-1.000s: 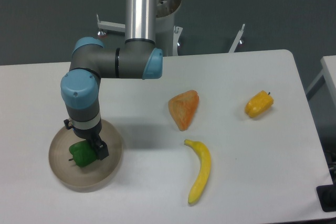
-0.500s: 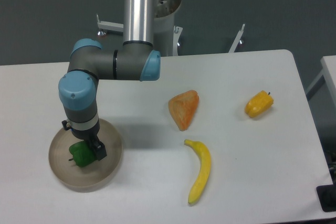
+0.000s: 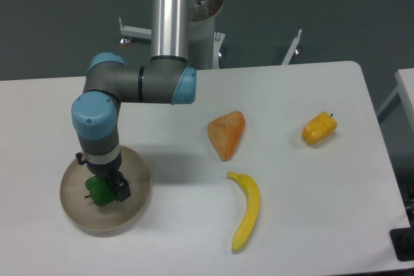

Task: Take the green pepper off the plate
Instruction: 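Close the gripper on the green pepper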

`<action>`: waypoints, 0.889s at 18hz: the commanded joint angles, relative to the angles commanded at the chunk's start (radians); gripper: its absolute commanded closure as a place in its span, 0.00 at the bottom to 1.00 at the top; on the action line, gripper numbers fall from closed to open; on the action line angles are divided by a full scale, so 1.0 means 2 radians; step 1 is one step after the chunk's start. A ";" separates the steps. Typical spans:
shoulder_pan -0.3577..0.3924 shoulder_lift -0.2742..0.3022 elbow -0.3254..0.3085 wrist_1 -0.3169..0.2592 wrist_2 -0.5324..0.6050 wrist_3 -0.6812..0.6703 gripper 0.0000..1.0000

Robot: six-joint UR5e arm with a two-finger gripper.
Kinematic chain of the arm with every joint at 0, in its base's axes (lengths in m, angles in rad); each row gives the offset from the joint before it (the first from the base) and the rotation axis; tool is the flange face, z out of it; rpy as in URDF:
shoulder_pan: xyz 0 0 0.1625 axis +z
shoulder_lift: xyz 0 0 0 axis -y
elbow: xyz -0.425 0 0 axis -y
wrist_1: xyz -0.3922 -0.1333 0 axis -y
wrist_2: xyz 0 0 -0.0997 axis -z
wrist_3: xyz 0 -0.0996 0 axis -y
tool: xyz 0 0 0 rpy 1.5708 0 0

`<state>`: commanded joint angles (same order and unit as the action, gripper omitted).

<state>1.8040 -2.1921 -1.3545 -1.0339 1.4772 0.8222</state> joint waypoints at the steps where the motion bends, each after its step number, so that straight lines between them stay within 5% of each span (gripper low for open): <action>1: 0.000 0.000 0.000 0.000 -0.001 0.000 0.28; 6: 0.000 0.002 0.000 -0.001 -0.003 0.003 0.44; 16: 0.022 0.024 0.010 -0.008 -0.005 0.031 0.46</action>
<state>1.8482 -2.1446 -1.3346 -1.0508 1.4680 0.8850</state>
